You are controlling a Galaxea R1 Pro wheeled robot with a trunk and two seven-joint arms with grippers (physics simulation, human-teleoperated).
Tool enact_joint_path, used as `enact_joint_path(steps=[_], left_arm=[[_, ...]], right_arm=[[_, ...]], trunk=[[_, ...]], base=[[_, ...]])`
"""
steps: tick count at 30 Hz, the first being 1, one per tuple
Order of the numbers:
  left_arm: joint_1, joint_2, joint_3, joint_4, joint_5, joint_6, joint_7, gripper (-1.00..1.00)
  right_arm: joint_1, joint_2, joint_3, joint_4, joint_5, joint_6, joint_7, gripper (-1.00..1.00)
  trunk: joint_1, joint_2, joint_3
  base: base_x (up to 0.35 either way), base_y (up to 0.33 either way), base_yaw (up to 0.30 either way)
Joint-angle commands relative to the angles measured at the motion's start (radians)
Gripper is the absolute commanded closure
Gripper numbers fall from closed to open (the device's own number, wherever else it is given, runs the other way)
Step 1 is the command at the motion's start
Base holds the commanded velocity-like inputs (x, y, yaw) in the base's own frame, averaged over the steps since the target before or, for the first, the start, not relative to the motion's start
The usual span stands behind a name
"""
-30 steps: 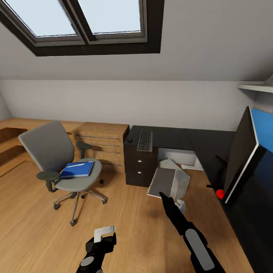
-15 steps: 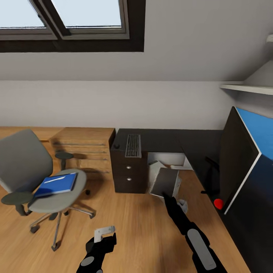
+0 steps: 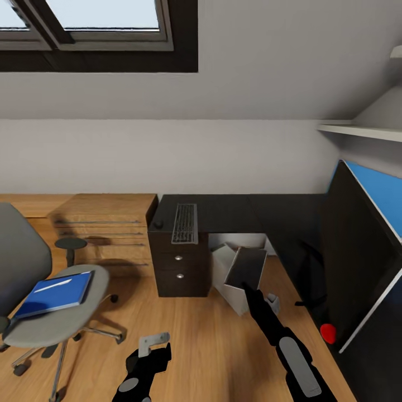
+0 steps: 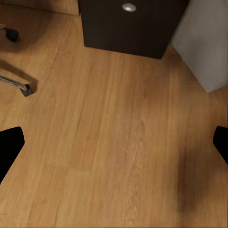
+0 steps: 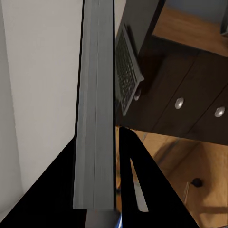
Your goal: In the bedroom, organize the workspace by keeping the computer under the desk, ensuring the monitor is on the desk, placing the keyboard on the desk next to the monitor, placing the mouse on the desk next to the keyboard, moving the folder from the swivel chair onto the desk next to the mouse, stacking the notebook on top of the folder with the pen on top of the notebook, and positioning the swivel chair next to the desk.
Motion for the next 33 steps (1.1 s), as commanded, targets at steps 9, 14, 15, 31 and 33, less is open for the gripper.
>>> enact_joint_path(steps=[9,14,15,31,33], left_arm=[[-0.002,0.001,-0.002,-0.001,0.006,0.003,0.008,-1.0],[-0.002,0.001,-0.002,-0.001,0.006,0.003,0.008,-1.0],[-0.002,0.001,-0.002,-0.001,0.006,0.003,0.008,-1.0],[-0.002,0.002,-0.002,-0.002,0.007,0.001,0.008,-1.0],[-0.002,0.002,-0.002,-0.002,0.008,0.001,0.008,-1.0]], right_arm=[[-0.001,-0.003,-0.002,0.0,-0.013,0.015,0.003,1.0],[-0.001,-0.004,-0.002,0.0,-0.012,0.016,0.003,1.0],[-0.001,-0.004,-0.002,0.0,-0.012,0.016,0.003,1.0],[-0.001,-0.005,-0.001,0.0,-0.015,0.019,0.009,1.0],[-0.001,-0.005,-0.002,0.001,-0.016,0.026,0.009,1.0]], trunk=[[0.001,-0.001,-0.001],[0.001,-0.001,-0.001],[0.001,-0.001,-0.001],[0.001,-0.001,-0.001],[0.001,-0.001,-0.001]], base=[[0.327,-0.001,-0.001],[0.329,0.0,0.0],[0.329,0.0,0.0],[0.328,0.067,0.0],[0.323,0.165,0.0]])
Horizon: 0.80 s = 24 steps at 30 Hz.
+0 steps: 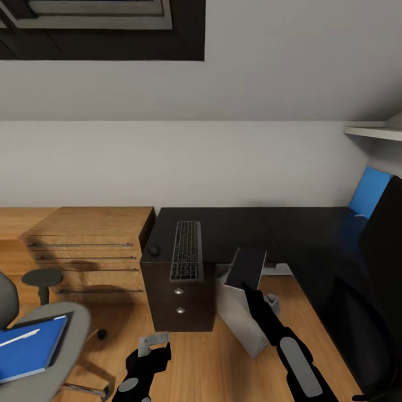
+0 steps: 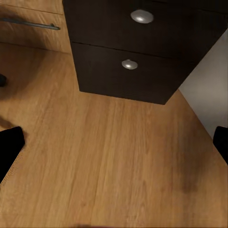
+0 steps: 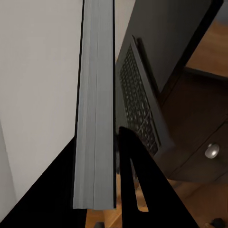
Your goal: In the bedroom, organize the workspace by keeping the computer under the desk, ensuring the monitor is on the desk, placing the keyboard on the desk next to the monitor, placing the mouse on the desk next to the keyboard, moving the folder from the swivel chair onto the desk next to the mouse, stacking the notebook on top of the folder with the pen on top of the notebook, and positioning the swivel chair next to the desk.
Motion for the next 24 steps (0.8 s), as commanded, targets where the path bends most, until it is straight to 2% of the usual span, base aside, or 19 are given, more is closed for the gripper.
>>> enact_joint_path(steps=[1,8,14,18,20,24], left_arm=[[-0.001,0.0,-0.002,-0.001,0.007,0.003,0.007,-1.0],[-0.001,0.0,-0.002,-0.002,0.006,0.002,0.007,-1.0],[-0.001,0.0,-0.002,-0.005,0.006,-0.001,0.005,-1.0],[-0.001,0.0,0.0,-0.016,0.008,-0.001,0.002,-1.0],[0.0,-0.001,0.005,-0.058,0.013,0.001,0.003,-1.0],[-0.001,-0.002,0.006,-0.066,0.014,0.001,0.004,-1.0]], right_arm=[[-0.001,0.001,-0.002,0.0,-0.012,0.012,0.002,1.0],[-0.001,0.001,-0.004,0.0,-0.015,0.059,0.003,1.0],[-0.001,0.001,-0.008,0.0,-0.015,0.065,0.004,1.0],[-0.001,0.001,-0.036,0.0,-0.033,0.066,0.003,1.0],[-0.001,-0.001,-0.054,0.0,-0.039,0.066,0.002,1.0],[-0.001,-0.003,-0.056,0.0,-0.04,0.066,0.002,1.0]], trunk=[[0.001,-0.001,-0.001],[0.001,-0.001,-0.001],[0.001,-0.001,-0.001],[0.001,-0.001,-0.001],[0.004,-0.008,-0.004],[0.02,-0.036,-0.017]], base=[[0.322,0.171,0.0],[0.321,0.177,0.0],[0.287,0.135,0.0],[0.086,0.027,0.0],[0.017,0.005,0.0],[0.002,0.001,0.0]])
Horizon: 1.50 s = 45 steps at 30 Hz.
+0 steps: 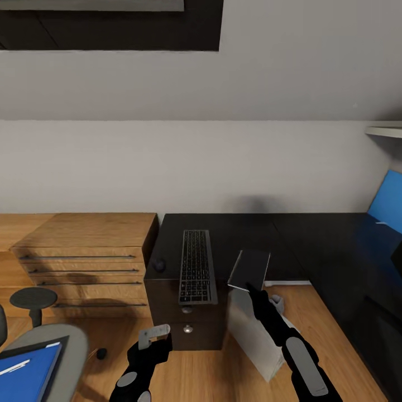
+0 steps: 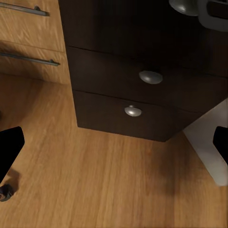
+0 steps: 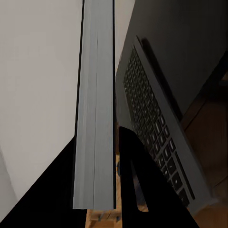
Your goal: In the bedroom, organize the workspace by keeping the computer under the desk, ensuring the monitor is on the desk, placing the keyboard on the desk next to the monitor, placing the mouse on the desk next to the keyboard, moving the folder from the swivel chair onto the desk next to the mouse, stacking the notebook on top of the folder with the pen on top of the notebook, and positioning the swivel chair next to the desk.
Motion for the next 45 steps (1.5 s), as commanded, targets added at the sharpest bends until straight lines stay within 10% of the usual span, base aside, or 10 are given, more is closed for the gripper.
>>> enact_joint_path(steps=[1,45], left_arm=[[-0.001,0.0,-0.002,-0.002,0.007,0.003,0.008,-1.0],[-0.001,0.0,-0.001,-0.002,0.007,0.004,0.008,-1.0]], right_arm=[[-0.001,0.001,-0.004,0.0,-0.009,0.01,0.002,1.0],[-0.001,0.001,-0.022,0.007,-0.01,0.002,0.0,1.0]], trunk=[[0.004,-0.008,-0.004],[0.173,-0.316,-0.142]], base=[[0.0,0.0,0.0],[0.0,0.0,0.0]])
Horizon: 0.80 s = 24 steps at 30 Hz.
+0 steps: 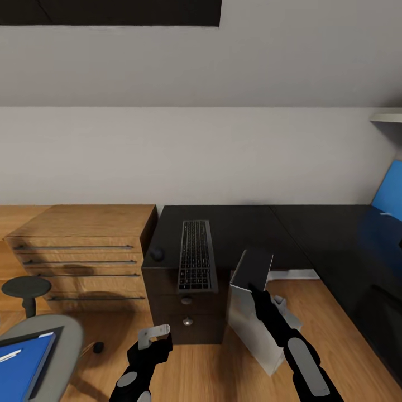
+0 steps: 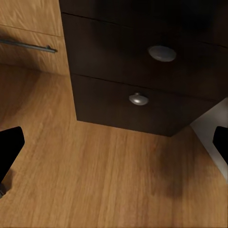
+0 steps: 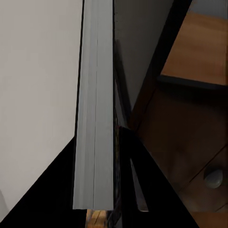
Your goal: In the bedroom, organize the workspace by keeping the computer under the desk, ensuring the monitor is on the desk, placing the keyboard on the desk next to the monitor, placing the mouse on the desk next to the keyboard, moving the folder from the swivel chair onto the desk next to the mouse, stacking the notebook on top of the folder with the pen on top of the notebook, and positioning the swivel chair next to the desk.
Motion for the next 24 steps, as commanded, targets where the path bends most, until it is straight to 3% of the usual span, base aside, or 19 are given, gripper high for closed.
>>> enact_joint_path(steps=[1,6,17,24], left_arm=[[-0.001,0.0,-0.002,-0.001,0.007,0.003,0.007,-1.0],[-0.001,0.0,-0.002,-0.001,0.007,0.003,0.007,-1.0],[-0.001,0.003,-0.002,0.0,0.009,0.004,0.005,-1.0],[-0.001,0.004,-0.002,0.001,0.008,0.004,0.004,-1.0]], right_arm=[[-0.001,0.001,-0.004,0.0,-0.01,0.01,0.002,1.0],[-0.001,0.001,-0.005,0.028,-0.01,0.011,0.001,1.0],[-0.001,0.0,-0.007,0.054,-0.011,0.013,0.004,1.0],[-0.001,-0.001,-0.007,0.055,-0.011,0.013,0.004,1.0]], trunk=[[0.004,-0.008,-0.004],[0.023,-0.043,-0.02],[0.023,-0.043,-0.02],[0.023,-0.043,-0.02]], base=[[0.0,0.0,0.0],[0.0,0.0,0.0],[0.004,0.0,0.0],[0.171,0.0,0.0]])
